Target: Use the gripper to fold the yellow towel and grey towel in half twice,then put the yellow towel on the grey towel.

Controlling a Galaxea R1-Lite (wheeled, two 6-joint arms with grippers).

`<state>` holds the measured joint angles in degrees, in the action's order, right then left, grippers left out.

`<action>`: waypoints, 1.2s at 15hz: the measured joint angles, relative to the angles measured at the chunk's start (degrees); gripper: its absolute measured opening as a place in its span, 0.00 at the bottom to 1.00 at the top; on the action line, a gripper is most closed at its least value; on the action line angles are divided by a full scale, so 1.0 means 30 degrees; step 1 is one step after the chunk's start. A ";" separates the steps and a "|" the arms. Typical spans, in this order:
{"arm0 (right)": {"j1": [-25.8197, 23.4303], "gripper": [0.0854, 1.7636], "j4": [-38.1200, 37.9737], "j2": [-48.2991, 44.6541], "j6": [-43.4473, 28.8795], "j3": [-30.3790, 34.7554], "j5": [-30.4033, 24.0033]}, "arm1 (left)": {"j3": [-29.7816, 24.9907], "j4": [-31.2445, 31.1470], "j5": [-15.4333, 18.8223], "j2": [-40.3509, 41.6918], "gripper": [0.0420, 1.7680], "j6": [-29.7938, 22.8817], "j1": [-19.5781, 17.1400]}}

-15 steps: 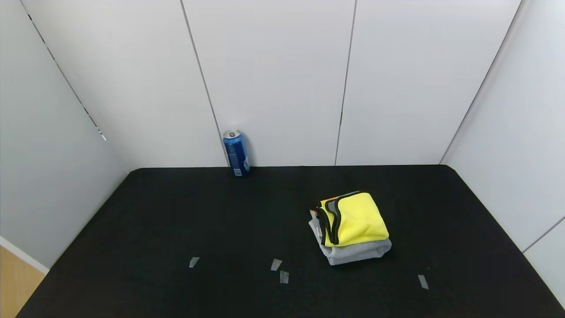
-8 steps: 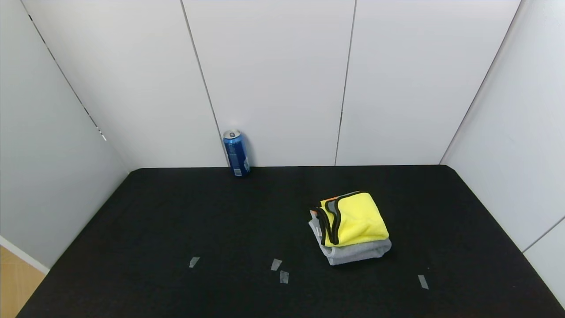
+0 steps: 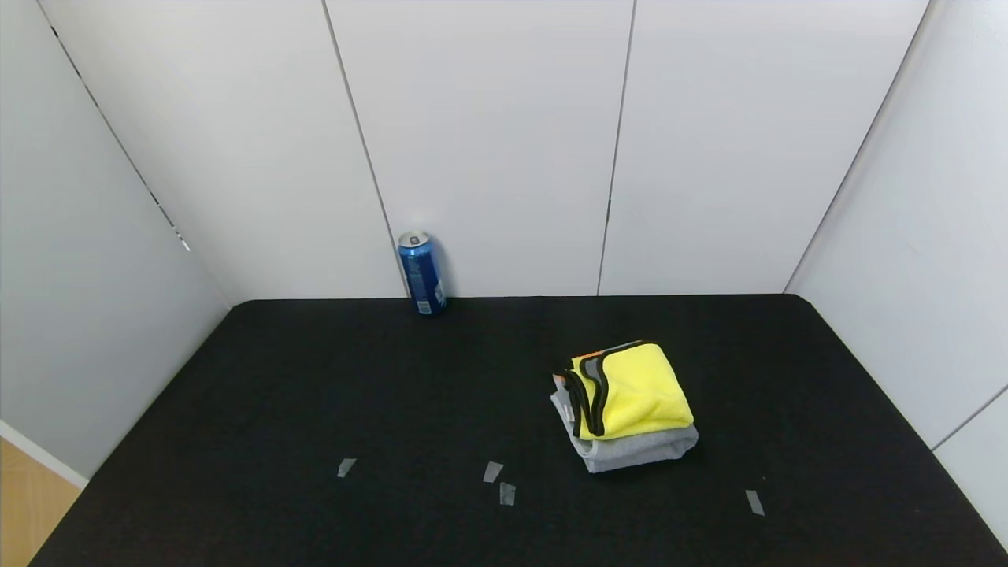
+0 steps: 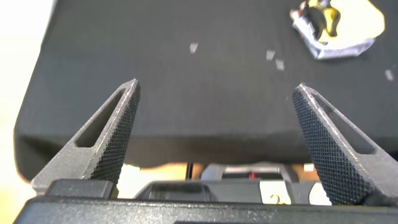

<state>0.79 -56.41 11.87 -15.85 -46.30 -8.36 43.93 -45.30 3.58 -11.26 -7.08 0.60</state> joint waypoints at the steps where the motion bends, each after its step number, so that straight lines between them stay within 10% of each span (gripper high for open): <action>1: -0.0073 0.97 -0.0012 -0.0512 0.0012 0.0146 0.0037 | -0.0362 0.0394 0.0126 0.0459 0.97 0.0000 -0.0081; 11: -0.0354 0.97 0.0366 -0.3885 0.1536 0.1625 0.0975 | -0.3694 0.2528 0.0199 0.3617 0.97 0.0585 -0.0199; 18: -0.0354 0.97 0.8359 -0.3950 0.2320 0.5823 0.1373 | -0.8115 0.8659 -0.0045 0.3755 0.97 0.0691 -0.0199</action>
<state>-0.27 -31.33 0.02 -8.89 -28.83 -4.24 19.59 -19.32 3.45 0.00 -5.01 0.00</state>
